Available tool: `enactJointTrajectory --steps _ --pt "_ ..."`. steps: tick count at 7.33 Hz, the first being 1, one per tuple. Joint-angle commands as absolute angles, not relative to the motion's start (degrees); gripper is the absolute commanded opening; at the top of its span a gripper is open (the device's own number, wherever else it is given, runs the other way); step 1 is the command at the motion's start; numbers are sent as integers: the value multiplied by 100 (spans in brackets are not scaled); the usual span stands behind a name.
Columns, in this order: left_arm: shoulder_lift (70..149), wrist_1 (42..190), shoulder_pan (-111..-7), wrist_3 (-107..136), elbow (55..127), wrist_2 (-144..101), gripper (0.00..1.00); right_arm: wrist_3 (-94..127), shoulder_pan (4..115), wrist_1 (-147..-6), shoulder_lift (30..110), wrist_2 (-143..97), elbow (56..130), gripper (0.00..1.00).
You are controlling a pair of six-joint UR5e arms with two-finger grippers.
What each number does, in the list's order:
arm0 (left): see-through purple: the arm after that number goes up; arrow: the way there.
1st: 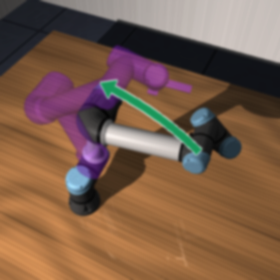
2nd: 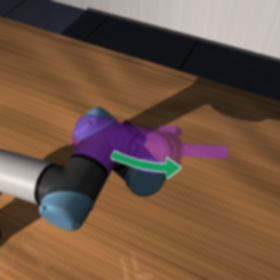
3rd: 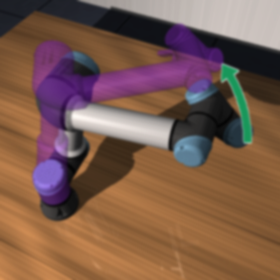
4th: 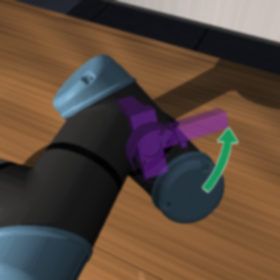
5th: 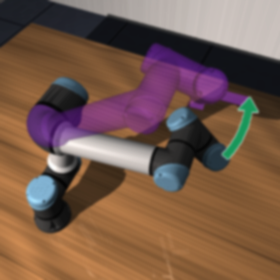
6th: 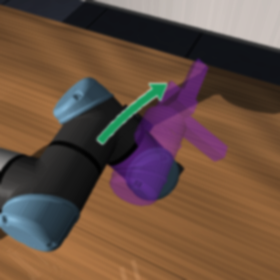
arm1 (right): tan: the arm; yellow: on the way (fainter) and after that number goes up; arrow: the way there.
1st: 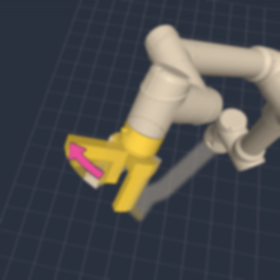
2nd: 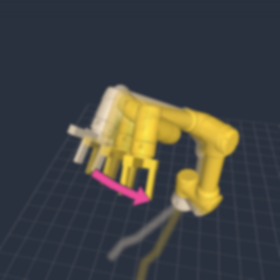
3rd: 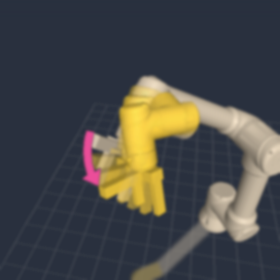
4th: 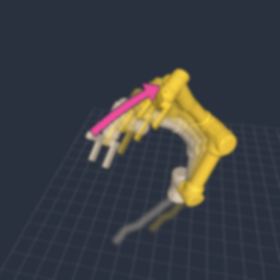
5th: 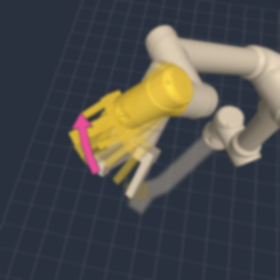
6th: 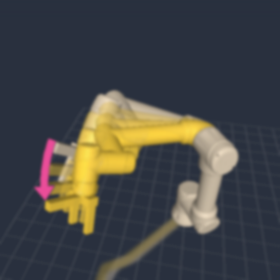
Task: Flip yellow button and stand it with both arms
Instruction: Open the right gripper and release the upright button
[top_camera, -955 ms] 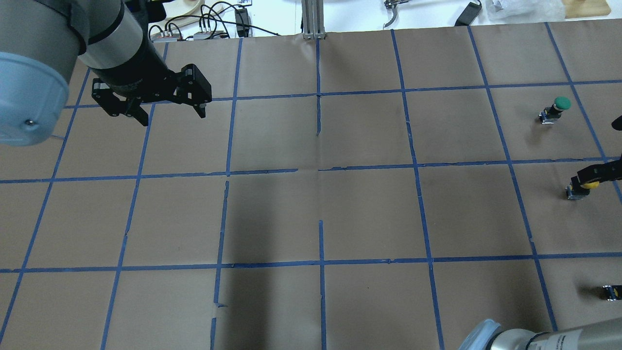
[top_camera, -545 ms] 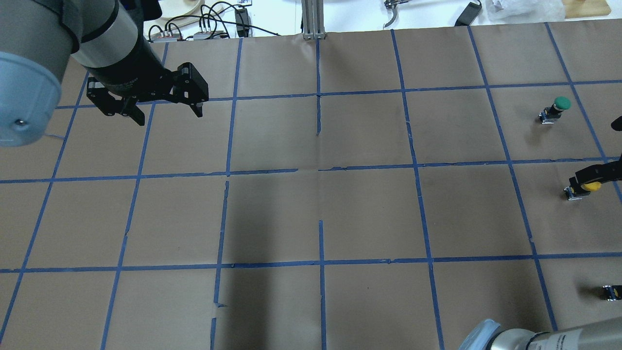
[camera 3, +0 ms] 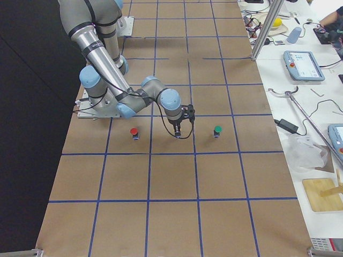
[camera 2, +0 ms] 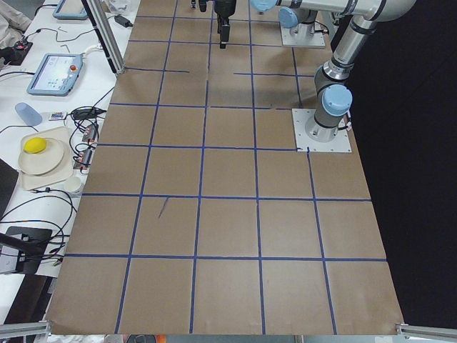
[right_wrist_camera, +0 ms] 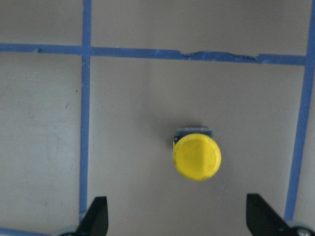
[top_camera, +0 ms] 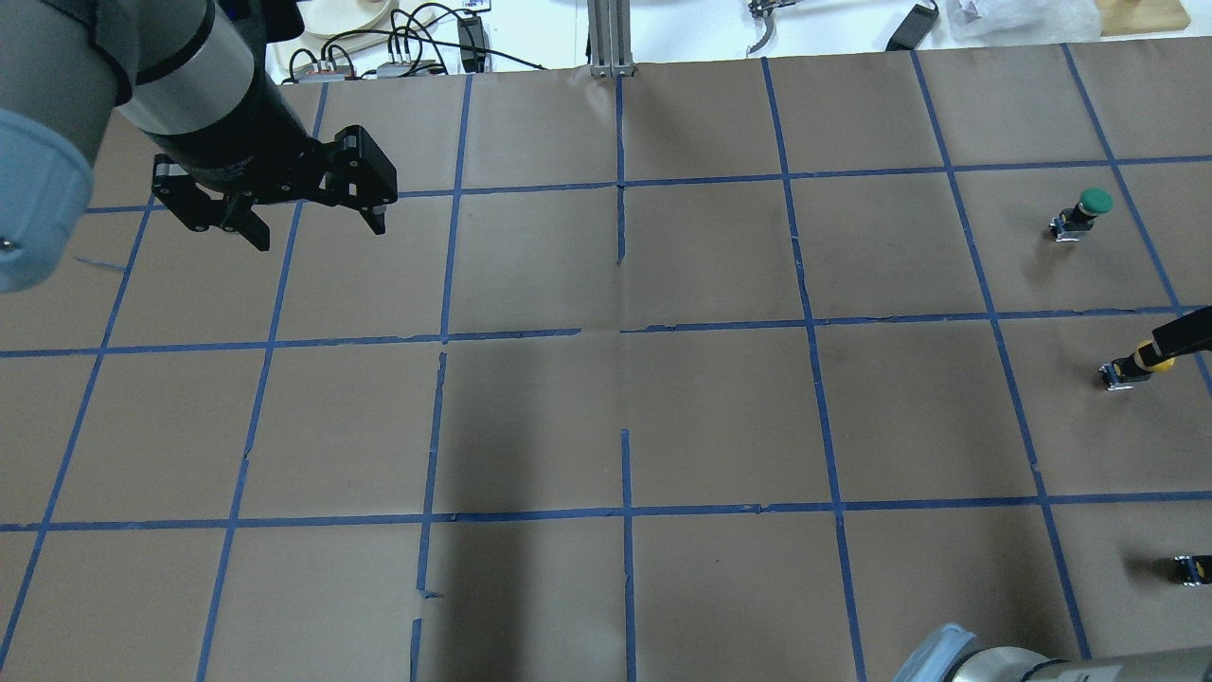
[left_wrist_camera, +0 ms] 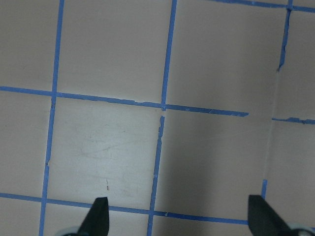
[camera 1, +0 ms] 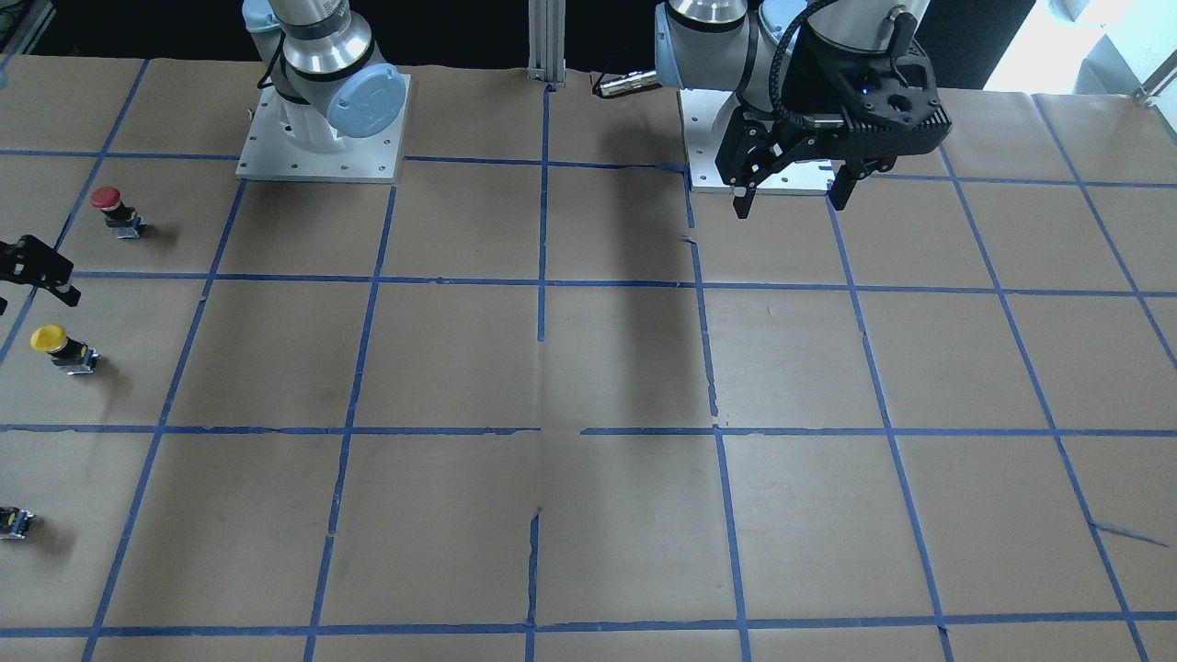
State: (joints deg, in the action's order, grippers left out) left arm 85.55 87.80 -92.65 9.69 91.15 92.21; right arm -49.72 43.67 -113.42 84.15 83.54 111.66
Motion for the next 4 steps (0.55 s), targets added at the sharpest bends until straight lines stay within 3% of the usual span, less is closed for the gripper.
enactJointTrajectory --steps 1,4 --pt "8534 8807 -9255 845 9062 9325 100 -4336 4708 -10381 8692 8585 10444 100" --pt "8578 8789 -9229 721 9175 9352 100 -3836 5421 -10486 8701 9237 10196 100"
